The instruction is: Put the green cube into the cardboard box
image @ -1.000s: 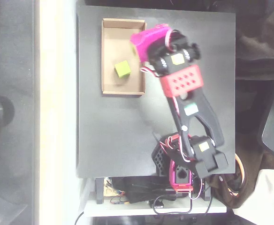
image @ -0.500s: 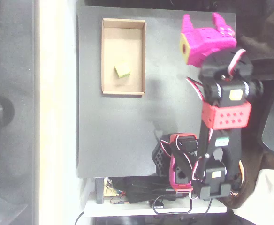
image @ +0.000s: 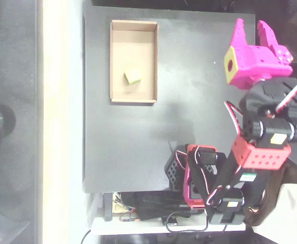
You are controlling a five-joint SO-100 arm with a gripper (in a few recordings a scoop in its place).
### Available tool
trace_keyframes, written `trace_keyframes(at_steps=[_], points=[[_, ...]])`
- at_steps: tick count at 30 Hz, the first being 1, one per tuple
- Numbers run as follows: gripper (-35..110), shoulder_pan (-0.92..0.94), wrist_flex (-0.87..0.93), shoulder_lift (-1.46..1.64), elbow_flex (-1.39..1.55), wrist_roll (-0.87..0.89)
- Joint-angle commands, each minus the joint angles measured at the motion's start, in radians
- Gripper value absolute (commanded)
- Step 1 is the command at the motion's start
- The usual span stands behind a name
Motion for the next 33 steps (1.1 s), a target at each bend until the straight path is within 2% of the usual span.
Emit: trace_keyframes(at_steps=[1,16,33], points=[[7,0.026,0.012,0.072,0.040,0.014],[5,0.011,-0.003,0.532,0.744,0.003],[5,0.008,-0.002,0.856,1.378,0.002]])
